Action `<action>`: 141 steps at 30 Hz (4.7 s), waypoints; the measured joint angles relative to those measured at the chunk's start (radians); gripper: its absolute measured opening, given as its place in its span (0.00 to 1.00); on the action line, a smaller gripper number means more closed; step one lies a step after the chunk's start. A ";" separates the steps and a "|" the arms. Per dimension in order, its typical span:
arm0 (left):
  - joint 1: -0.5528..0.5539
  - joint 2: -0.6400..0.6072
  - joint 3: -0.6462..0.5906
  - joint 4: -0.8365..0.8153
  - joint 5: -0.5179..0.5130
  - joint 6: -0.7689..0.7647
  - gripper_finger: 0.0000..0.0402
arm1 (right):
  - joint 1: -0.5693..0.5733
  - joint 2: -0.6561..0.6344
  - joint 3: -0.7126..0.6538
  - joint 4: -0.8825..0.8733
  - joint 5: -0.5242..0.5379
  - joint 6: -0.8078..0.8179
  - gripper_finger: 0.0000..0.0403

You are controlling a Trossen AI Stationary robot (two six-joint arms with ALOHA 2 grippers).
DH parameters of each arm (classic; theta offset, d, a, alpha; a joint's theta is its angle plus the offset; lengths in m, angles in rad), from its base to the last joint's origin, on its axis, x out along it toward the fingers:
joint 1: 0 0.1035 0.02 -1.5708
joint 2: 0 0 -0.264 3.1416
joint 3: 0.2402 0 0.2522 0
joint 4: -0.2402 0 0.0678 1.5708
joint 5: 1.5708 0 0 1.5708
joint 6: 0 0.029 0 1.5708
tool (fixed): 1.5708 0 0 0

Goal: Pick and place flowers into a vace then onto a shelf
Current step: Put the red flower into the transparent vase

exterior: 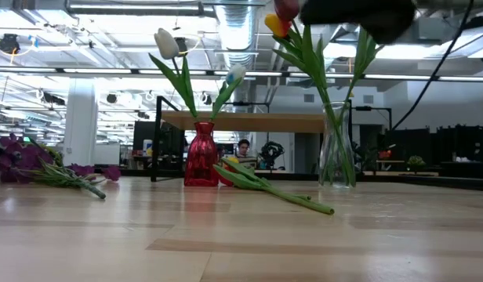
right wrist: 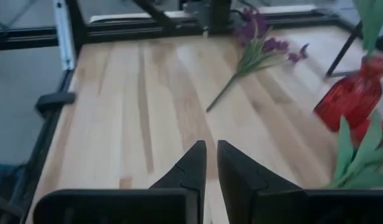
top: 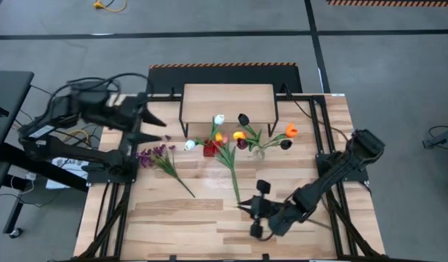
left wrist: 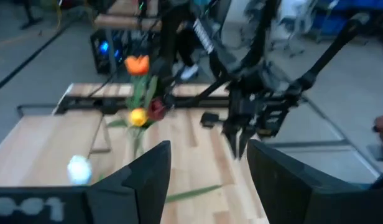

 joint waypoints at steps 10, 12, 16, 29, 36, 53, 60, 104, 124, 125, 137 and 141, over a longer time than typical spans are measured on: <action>-0.139 -0.220 -0.317 0.177 -0.035 -0.098 0.50 | -0.030 0.284 0.443 -0.389 0.097 0.225 0.08; -0.146 -0.257 -0.372 0.217 -0.037 -0.116 0.50 | -0.051 0.342 0.507 -0.397 0.081 0.231 0.08; -0.153 -0.308 -0.447 0.276 -0.034 -0.128 0.50 | -0.090 0.434 0.616 -0.407 0.047 0.232 0.10; -0.154 -0.345 -0.480 0.300 0.051 -0.155 0.50 | -0.056 0.481 0.681 -0.570 0.110 0.501 0.14; -0.154 -0.345 -0.480 0.297 0.093 -0.162 0.50 | -0.013 0.482 0.681 -0.784 0.128 0.770 0.14; -0.154 -0.345 -0.479 0.202 0.082 -0.173 0.50 | 0.074 0.482 0.681 -0.880 0.104 0.896 0.14; -0.154 -0.361 -0.479 0.278 0.037 -0.093 0.50 | 0.015 0.482 0.681 -1.001 0.103 1.020 0.14; -0.154 -0.358 -0.479 0.225 0.040 -0.100 0.50 | -0.150 0.483 0.543 -0.888 -0.232 1.007 0.38; -0.154 -0.358 -0.479 0.224 0.039 -0.100 0.50 | -0.162 0.483 0.543 -0.900 -0.296 1.007 0.29; -0.154 -0.358 -0.479 0.224 0.039 -0.100 0.50 | -0.162 0.483 0.543 -0.900 -0.295 1.007 0.29; -0.154 -0.358 -0.479 0.223 0.039 -0.107 0.50 | -0.170 0.483 0.543 -0.900 -0.296 1.008 0.27; -0.154 -0.358 -0.479 0.214 0.039 -0.108 0.50 | -0.170 0.483 0.543 -0.900 -0.296 1.008 0.21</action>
